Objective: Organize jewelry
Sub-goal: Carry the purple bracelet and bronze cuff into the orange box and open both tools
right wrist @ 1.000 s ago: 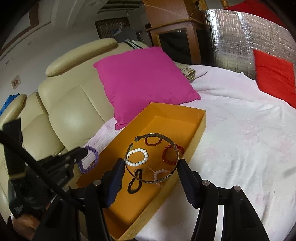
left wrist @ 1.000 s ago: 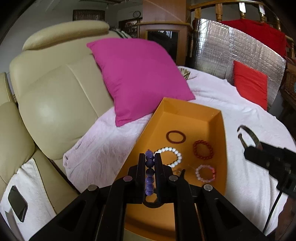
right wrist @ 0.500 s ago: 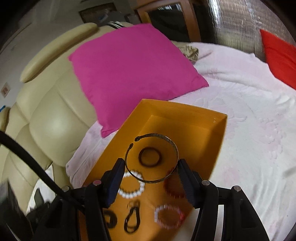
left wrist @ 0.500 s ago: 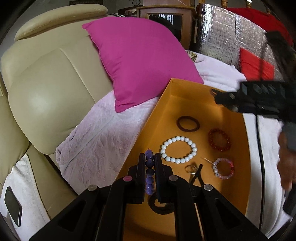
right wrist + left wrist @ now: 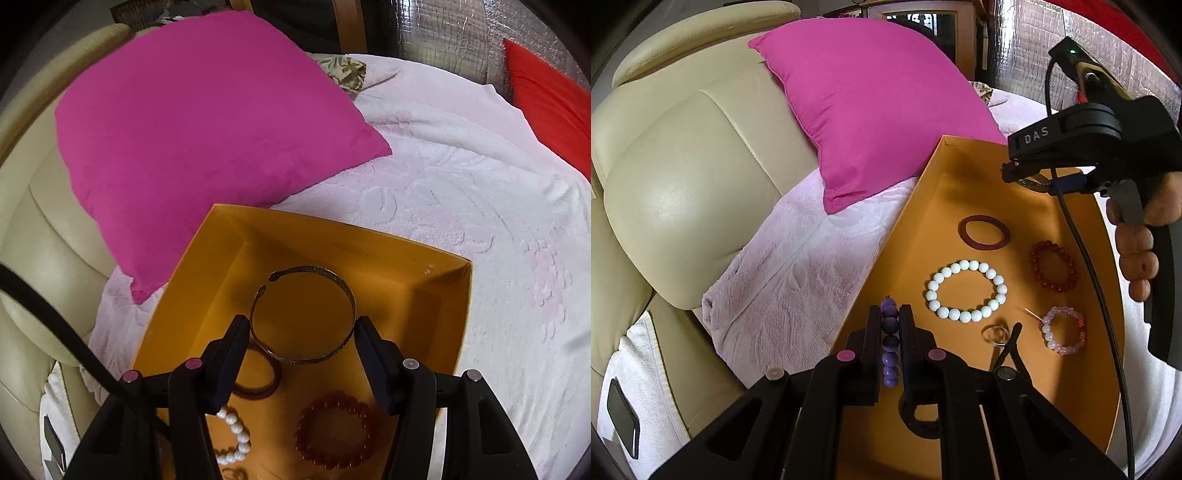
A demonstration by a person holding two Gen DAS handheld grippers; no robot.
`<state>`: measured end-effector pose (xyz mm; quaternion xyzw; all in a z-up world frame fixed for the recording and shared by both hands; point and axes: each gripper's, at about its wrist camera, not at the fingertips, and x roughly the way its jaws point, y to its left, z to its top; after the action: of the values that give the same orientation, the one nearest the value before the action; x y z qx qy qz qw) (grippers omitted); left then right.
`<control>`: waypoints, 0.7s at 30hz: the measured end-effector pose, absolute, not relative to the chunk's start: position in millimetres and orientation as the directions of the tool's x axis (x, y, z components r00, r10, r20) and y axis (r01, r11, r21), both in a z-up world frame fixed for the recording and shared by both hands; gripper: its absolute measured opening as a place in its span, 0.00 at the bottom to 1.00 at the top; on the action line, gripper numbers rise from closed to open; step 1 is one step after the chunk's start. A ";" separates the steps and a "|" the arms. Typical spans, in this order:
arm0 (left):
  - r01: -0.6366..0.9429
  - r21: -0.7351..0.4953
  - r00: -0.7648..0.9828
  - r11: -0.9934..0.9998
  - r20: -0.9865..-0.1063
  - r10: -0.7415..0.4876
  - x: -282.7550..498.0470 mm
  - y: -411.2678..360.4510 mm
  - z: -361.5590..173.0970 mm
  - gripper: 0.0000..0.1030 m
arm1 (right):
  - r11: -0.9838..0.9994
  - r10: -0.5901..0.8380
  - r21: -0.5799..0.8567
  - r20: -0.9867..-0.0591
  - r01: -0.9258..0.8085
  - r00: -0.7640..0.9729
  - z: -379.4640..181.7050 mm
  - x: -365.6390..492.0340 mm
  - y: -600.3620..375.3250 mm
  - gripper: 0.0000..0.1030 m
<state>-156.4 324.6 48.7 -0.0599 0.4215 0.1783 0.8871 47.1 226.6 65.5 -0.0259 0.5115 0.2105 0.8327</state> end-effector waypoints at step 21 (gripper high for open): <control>-0.378 0.109 0.610 0.919 -0.718 0.336 -166.0 308.8 66.9 0.67 | 0.911 0.357 0.215 -0.839 -0.352 0.410 74.7 39.5 204.0 0.62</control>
<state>-166.0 308.8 66.9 -0.0267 0.3944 0.1991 0.8967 39.5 204.0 74.7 0.0021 0.5003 0.2111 0.8397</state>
